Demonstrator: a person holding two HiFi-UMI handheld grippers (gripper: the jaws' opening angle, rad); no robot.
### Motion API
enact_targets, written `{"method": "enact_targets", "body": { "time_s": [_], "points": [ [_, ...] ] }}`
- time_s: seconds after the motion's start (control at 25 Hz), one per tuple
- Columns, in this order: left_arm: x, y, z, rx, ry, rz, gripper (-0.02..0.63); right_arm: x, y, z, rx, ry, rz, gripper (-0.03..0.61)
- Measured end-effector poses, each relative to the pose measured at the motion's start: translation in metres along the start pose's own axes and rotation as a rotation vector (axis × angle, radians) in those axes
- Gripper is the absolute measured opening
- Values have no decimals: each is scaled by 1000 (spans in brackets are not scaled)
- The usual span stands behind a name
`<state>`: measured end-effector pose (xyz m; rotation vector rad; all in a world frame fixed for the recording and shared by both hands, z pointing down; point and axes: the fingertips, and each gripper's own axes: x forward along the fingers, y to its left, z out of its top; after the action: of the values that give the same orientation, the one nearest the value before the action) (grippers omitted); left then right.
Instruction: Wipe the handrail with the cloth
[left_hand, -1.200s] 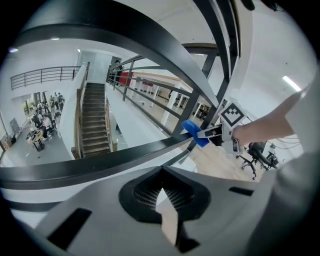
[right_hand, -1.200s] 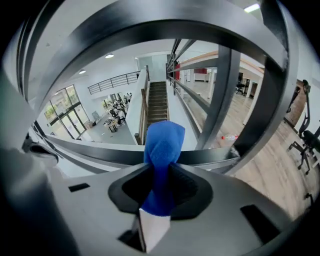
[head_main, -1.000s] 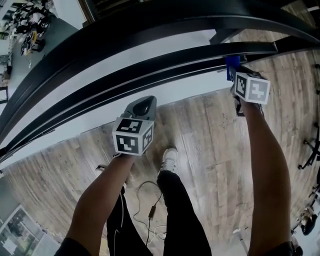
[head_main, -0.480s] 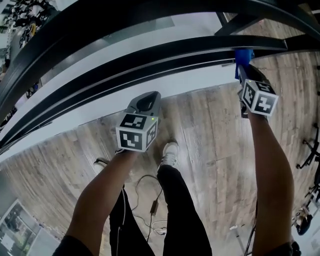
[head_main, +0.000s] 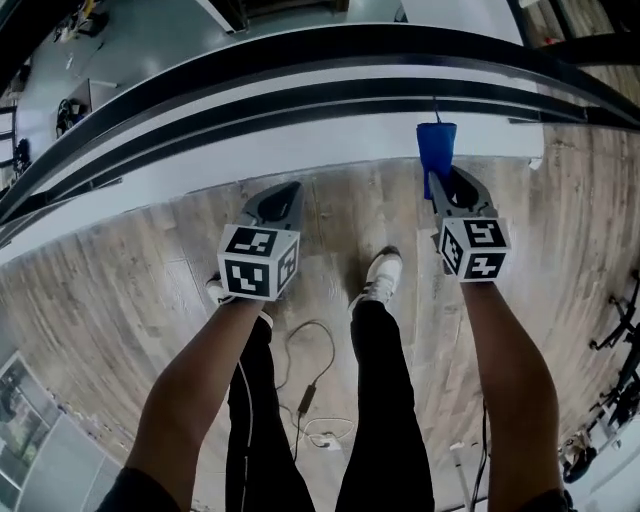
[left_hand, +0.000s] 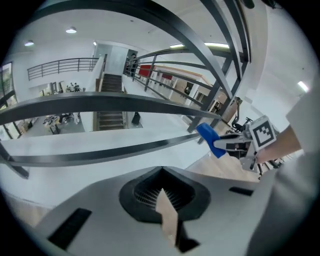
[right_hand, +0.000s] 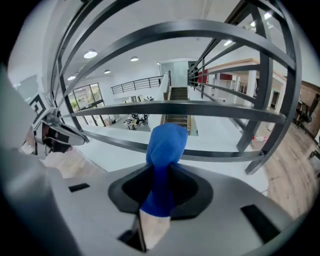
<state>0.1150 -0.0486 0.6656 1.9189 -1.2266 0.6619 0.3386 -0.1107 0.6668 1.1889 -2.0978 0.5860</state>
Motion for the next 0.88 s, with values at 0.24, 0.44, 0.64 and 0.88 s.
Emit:
{"method": "enact_targets", "body": {
  "time_s": [0.24,0.44,0.64,0.88],
  "points": [
    [-83,132,-58,-87,-22,112,3,80,160,20,-10,15,125,98],
    [-149,246,-78,-120,-51,203,3,131,292,52,-97,48,238,98],
    [-208,348,-78,-134,-119,273,3,178,409,81,-167,52,316,100],
    [-255,436,-89,-131,-151,329,3,229,540,108,-181,51,383,100]
  ]
}}
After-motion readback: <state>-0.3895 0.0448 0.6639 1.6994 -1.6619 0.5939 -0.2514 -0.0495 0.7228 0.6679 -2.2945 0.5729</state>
